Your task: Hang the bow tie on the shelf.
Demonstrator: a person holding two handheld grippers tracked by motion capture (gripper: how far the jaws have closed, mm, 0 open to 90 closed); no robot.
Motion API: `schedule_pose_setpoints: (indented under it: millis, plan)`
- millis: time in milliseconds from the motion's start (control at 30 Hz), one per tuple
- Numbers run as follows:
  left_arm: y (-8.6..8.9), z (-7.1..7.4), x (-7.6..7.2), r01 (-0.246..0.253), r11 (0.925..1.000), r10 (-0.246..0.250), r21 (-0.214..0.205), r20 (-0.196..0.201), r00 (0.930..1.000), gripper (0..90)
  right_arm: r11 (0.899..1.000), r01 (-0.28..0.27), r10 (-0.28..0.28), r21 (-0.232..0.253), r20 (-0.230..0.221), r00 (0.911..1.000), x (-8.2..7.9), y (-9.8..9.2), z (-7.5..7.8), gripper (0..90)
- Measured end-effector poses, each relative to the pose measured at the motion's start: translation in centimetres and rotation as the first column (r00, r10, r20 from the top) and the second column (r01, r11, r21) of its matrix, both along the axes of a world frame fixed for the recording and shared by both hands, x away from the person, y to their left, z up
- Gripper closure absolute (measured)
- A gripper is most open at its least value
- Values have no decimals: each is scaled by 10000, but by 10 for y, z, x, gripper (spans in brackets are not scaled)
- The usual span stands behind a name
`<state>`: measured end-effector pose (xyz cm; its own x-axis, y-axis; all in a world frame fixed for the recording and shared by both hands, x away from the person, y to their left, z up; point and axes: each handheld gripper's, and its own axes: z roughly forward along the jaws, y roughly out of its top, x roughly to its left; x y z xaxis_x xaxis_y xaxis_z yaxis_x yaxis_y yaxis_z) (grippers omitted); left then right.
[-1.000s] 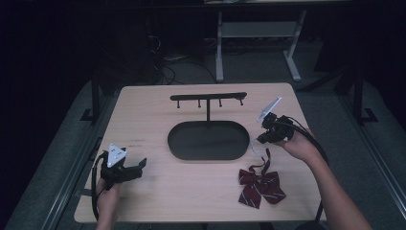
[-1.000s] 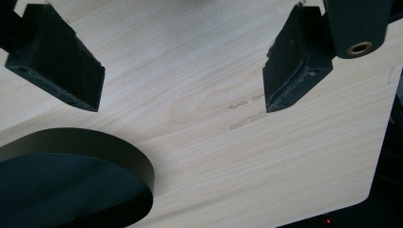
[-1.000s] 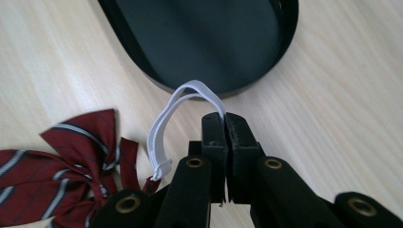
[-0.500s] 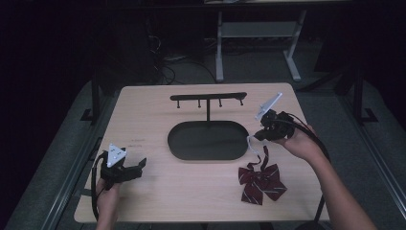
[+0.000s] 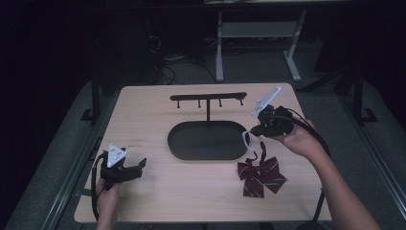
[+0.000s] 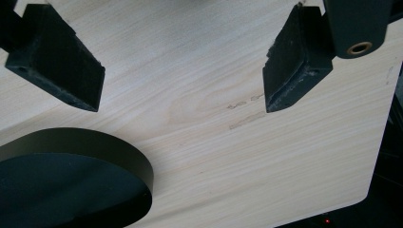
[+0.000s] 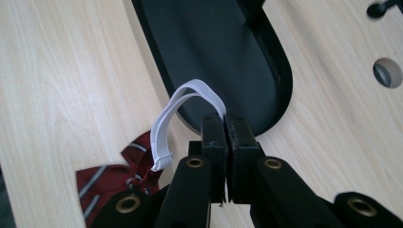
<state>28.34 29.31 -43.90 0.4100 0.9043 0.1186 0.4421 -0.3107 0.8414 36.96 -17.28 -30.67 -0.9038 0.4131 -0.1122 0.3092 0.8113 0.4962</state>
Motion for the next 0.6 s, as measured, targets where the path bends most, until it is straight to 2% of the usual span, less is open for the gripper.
schedule_pose_setpoints:
  millis: [600]
  plan:
    - [1,1,0,-10,10000,10,35,49,10000,135,9991,-345,344,265,46,9994,1,17,25,874]
